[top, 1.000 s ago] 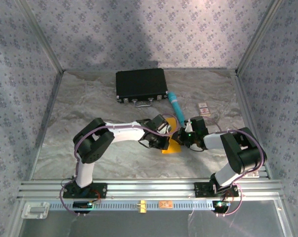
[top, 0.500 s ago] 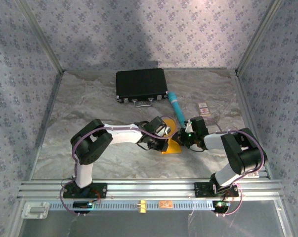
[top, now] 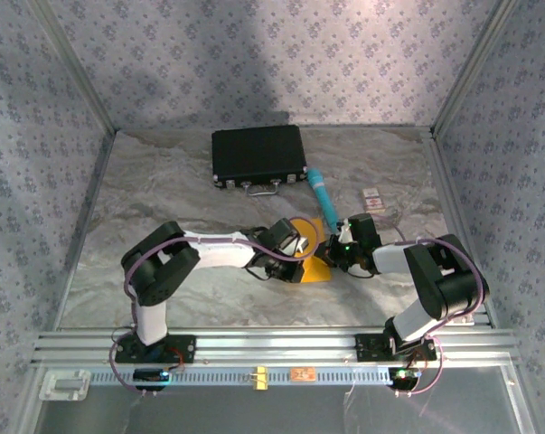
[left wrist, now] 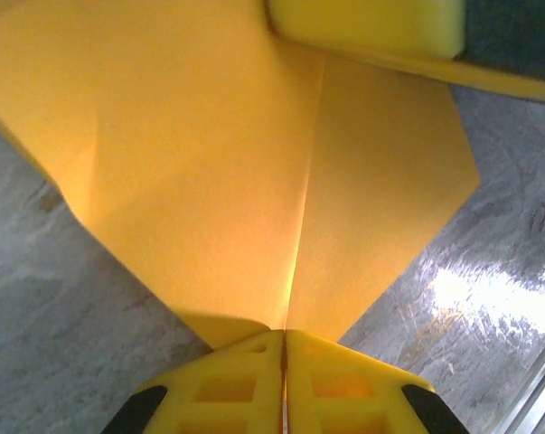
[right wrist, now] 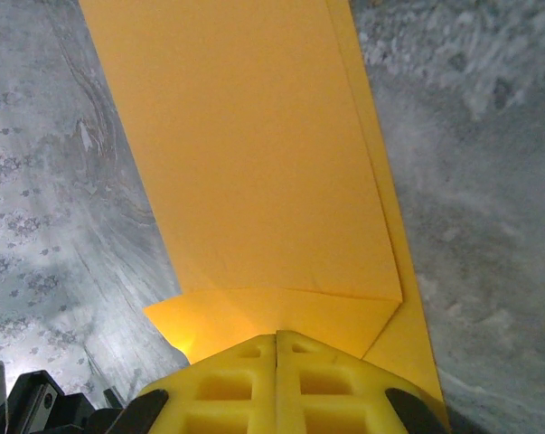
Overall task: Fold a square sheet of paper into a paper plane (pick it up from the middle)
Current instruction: Fold the triangle a second time at the center of the table.
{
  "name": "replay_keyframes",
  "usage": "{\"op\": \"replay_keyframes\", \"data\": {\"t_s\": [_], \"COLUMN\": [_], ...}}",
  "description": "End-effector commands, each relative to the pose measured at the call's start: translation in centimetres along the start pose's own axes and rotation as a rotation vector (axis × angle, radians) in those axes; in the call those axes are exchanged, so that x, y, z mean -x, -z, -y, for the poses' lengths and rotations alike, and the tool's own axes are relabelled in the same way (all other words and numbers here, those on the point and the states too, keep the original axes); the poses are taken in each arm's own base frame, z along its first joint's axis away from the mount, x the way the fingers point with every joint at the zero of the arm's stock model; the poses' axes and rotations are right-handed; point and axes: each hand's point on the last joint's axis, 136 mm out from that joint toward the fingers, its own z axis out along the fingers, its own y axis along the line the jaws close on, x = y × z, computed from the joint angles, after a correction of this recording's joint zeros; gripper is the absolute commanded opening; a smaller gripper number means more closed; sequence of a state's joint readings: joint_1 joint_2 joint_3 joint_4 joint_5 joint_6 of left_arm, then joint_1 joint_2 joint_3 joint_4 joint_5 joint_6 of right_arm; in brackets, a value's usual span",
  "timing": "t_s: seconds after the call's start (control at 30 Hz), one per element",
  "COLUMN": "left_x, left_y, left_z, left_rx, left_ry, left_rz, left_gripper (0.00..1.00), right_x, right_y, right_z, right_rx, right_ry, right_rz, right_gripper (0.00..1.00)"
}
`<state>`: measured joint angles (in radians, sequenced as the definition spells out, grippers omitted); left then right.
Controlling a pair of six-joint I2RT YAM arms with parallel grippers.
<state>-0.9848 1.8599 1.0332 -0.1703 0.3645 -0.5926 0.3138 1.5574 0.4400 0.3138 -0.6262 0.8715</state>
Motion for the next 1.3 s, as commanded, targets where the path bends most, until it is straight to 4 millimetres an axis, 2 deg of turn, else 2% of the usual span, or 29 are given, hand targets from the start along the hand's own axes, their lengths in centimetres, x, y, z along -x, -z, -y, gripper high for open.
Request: {"op": "replay_keyframes", "data": {"t_s": [0.0,0.17,0.27,0.5,0.6,0.7,0.83,1.03,1.2,1.27], "left_x": [-4.7,-4.9,-4.0,1.7,4.0,5.2,5.6,5.2,5.3,4.9], "left_y": [0.0,0.6,1.6,5.9,6.6,5.4,3.2,0.8,-0.1,-0.4], "left_z": [-1.3,-1.2,0.1,1.9,2.0,2.5,2.6,1.9,1.7,1.0], "left_rx": [0.043,0.033,-0.009,-0.156,-0.163,-0.161,-0.158,-0.099,-0.097,-0.067], "left_ry": [0.037,0.038,0.011,0.02,0.027,0.036,0.049,0.048,0.042,0.048], "left_rz": [-0.146,-0.128,-0.075,0.157,0.198,0.159,0.115,0.064,0.053,0.036], "left_gripper": [0.09,0.09,0.07,0.06,0.08,0.06,0.05,0.05,0.05,0.05], "right_x": [-1.2,-1.2,-1.3,-1.3,-1.4,-1.3,-1.4,-1.4,-1.5,-1.5], "right_y": [0.3,0.3,0.2,0.2,0.2,0.2,0.1,0.0,0.1,0.1], "right_z": [3.9,3.9,3.6,2.9,2.7,2.3,2.0,1.9,1.9,1.9], "right_rx": [-0.136,-0.136,-0.129,-0.117,-0.109,-0.095,-0.085,-0.082,-0.082,-0.082], "right_ry": [-0.064,-0.061,-0.061,-0.053,-0.051,-0.054,-0.059,-0.058,-0.059,-0.059], "right_rz": [-0.008,-0.01,-0.011,-0.004,-0.002,0.0,-0.001,0.002,0.0,-0.001], "right_gripper": [0.0,0.0,0.0,0.0,0.0,0.0,0.0,0.0,0.0,0.0]}}
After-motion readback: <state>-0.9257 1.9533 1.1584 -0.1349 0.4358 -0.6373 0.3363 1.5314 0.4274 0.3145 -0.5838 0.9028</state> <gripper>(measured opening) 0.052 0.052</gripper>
